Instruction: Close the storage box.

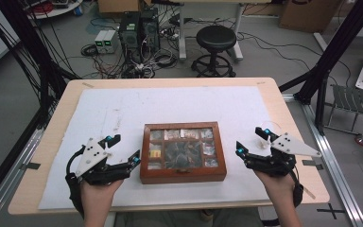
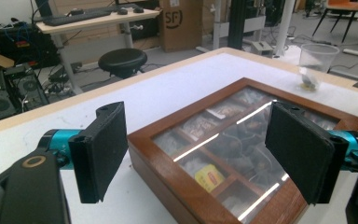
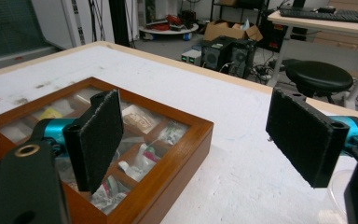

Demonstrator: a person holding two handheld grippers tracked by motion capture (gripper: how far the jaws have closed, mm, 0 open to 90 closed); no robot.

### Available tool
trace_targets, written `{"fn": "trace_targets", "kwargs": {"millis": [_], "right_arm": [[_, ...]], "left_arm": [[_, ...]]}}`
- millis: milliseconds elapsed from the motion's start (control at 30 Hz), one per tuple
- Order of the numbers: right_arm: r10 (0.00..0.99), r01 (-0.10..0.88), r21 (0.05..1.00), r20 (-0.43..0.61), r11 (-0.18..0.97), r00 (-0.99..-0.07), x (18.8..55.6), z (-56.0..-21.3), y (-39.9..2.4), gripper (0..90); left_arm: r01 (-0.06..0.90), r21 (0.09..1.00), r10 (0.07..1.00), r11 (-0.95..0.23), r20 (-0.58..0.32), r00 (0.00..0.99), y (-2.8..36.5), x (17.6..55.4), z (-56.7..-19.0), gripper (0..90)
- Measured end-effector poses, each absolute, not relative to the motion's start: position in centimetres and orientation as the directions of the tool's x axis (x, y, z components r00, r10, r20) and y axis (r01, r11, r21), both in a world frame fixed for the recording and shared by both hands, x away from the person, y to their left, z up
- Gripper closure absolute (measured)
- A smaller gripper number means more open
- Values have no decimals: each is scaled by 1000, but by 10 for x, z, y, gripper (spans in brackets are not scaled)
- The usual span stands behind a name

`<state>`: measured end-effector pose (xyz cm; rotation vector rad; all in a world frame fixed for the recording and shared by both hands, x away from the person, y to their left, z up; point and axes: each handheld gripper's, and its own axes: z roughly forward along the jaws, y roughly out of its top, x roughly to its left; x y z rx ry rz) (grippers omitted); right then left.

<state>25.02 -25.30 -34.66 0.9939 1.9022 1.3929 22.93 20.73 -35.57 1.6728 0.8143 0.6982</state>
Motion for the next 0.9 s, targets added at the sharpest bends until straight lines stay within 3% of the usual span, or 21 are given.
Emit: {"fn": "trace_targets", "kwargs": {"millis": [900], "right_arm": [[850,238,949,-53,206,-524,243,-353,-262,193]], "left_arm": [[172,967,802,-187,49,595,198,230,-361,209]]}}
